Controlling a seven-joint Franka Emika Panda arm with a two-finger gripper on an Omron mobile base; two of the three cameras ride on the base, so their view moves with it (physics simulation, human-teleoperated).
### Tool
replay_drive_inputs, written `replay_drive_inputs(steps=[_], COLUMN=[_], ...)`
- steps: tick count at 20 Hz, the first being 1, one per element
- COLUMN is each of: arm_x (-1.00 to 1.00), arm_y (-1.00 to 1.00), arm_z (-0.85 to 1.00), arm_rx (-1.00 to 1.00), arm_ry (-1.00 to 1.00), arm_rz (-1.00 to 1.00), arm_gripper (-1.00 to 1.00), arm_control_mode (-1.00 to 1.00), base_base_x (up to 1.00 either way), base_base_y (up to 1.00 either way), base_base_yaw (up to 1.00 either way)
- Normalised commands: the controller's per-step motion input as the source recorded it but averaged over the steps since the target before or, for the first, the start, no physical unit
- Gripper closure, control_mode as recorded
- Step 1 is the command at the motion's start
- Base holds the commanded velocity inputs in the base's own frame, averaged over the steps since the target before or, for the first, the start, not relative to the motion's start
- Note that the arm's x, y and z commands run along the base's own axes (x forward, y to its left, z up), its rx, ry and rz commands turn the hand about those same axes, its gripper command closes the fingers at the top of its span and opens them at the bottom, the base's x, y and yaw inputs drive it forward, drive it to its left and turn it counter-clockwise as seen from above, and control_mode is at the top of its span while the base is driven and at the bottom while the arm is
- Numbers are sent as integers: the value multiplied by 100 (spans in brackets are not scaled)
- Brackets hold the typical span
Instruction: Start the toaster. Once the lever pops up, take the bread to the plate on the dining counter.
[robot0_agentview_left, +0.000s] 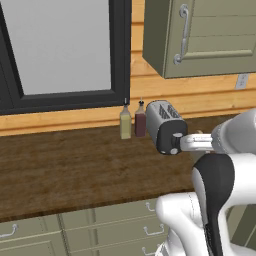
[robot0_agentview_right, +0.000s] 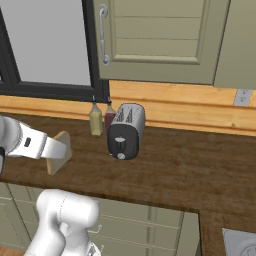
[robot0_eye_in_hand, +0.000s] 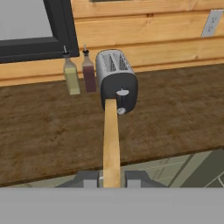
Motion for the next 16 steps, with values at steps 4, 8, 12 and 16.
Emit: replay_drive_inputs(steps=[4,8,12,16], arm_x=[0,0,0,0], arm_y=[0,0,0,0], arm_z=[0,0,0,0], arm_rx=[0,0,0,0], arm_ry=[0,0,0,0], arm_rz=[0,0,0,0], arm_gripper=[100,100,100,100], arm_control_mode=[-100,-100,100,100], base_base_x=[0,0,-6,-50], base_base_y=[0,0,7,72], base_base_yaw=[0,0,0,2])
